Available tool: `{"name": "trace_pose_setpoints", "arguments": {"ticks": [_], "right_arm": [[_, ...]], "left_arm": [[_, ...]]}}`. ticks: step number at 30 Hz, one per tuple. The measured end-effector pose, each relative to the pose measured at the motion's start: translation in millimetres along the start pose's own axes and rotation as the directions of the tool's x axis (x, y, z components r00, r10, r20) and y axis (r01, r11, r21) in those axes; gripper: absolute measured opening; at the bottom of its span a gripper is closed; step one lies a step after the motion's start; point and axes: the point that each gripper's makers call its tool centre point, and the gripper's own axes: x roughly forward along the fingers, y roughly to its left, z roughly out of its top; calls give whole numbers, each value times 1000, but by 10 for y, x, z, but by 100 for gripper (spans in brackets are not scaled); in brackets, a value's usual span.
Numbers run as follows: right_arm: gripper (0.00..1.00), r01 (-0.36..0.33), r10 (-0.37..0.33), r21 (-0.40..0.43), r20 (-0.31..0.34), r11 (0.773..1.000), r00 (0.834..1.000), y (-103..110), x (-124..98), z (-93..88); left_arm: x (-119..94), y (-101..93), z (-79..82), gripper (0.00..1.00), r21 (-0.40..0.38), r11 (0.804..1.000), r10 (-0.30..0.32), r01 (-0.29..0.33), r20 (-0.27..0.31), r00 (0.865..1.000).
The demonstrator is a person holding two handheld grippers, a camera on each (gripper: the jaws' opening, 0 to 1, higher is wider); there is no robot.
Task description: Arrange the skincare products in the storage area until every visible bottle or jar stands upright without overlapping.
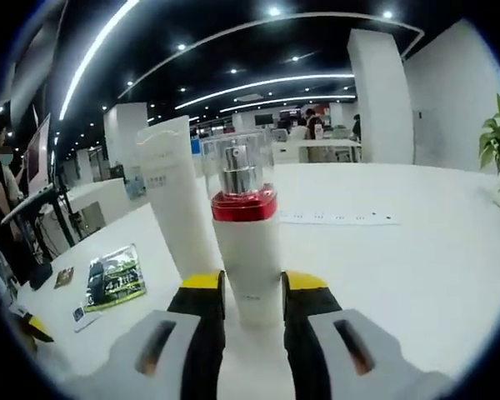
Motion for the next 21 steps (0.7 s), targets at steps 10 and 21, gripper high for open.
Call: {"name": "trace_pose_setpoints", "arguments": {"ticks": [10, 21], "right_arm": [[26, 39, -38, 46, -19, 998, 999, 20, 24, -18], [31, 18, -19, 102, 8, 995, 1000, 109, -88, -2]], "left_arm": [[-2, -2, 1, 33, 3, 1000, 0, 0, 1, 1000], [-1, -1, 5, 33, -2, 1000, -2, 2, 2, 1000]]}}
